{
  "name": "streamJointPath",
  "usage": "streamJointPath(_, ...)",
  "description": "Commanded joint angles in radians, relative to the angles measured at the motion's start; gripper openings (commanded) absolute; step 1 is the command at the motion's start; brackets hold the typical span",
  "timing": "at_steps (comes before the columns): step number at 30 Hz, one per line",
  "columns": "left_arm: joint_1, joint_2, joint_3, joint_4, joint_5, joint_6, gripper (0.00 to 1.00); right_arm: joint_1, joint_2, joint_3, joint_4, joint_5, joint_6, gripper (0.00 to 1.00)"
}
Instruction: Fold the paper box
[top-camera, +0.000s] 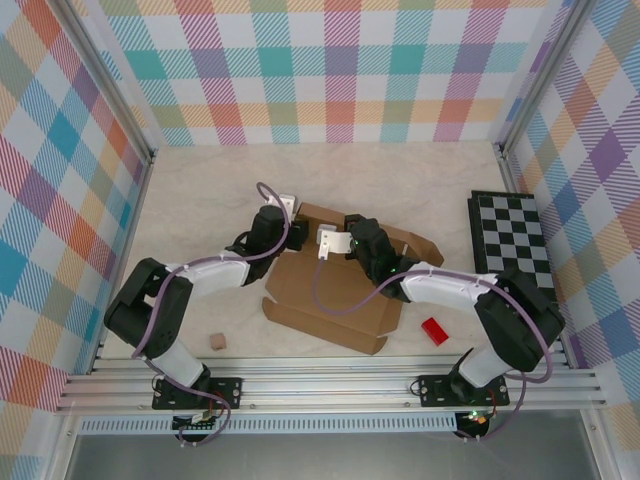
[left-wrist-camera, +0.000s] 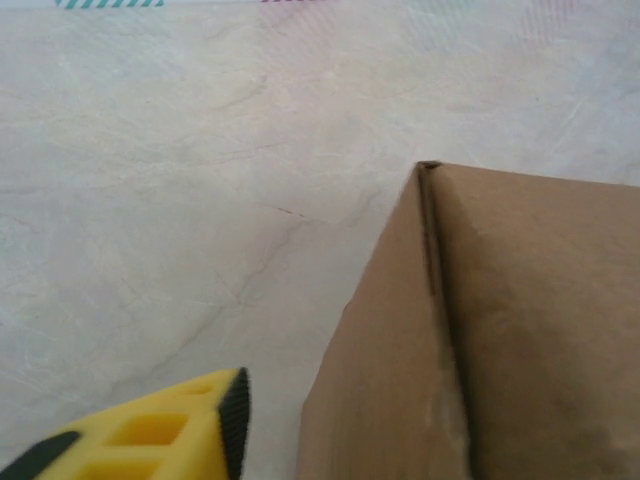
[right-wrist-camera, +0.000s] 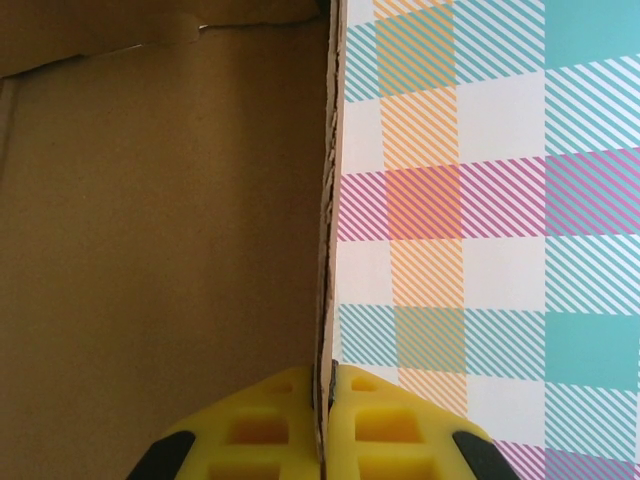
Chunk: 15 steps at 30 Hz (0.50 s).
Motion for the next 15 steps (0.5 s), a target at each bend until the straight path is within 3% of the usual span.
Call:
streamJointPath(1,0.009,0.005,0.036,0.055,-0.028,-0.003,0.34,0.012,0.007,-0.023,-0.079,-0.024,-0.026,0.0)
streamJointPath(5,-0.001,0.017,0.053,0.048,-0.029,-0.007,0.16,0.021,0.044,-0.049,-0.03,-0.003,-0.1,0.0)
streamJointPath(8,-0.005,0.027,0.045,0.051,-0.019,-0.01,0.15,0.028,0.076,-0.064,0.011,0.014,-0.159,0.0)
streamJointPath(10,-0.005,0.03,0.031,0.057,0.002,-0.011,0.23,0.033,0.106,-0.069,0.028,0.022,-0.201,0.0)
streamJointPath(13,-0.005,0.019,-0.009,0.076,0.045,0.001,0.43,0.044,0.147,-0.07,0.054,0.034,-0.231,0.0)
streamJointPath(15,-0.005,-0.009,-0.033,0.064,0.075,0.03,0.49,0.047,0.172,-0.069,0.077,0.042,-0.232,0.0)
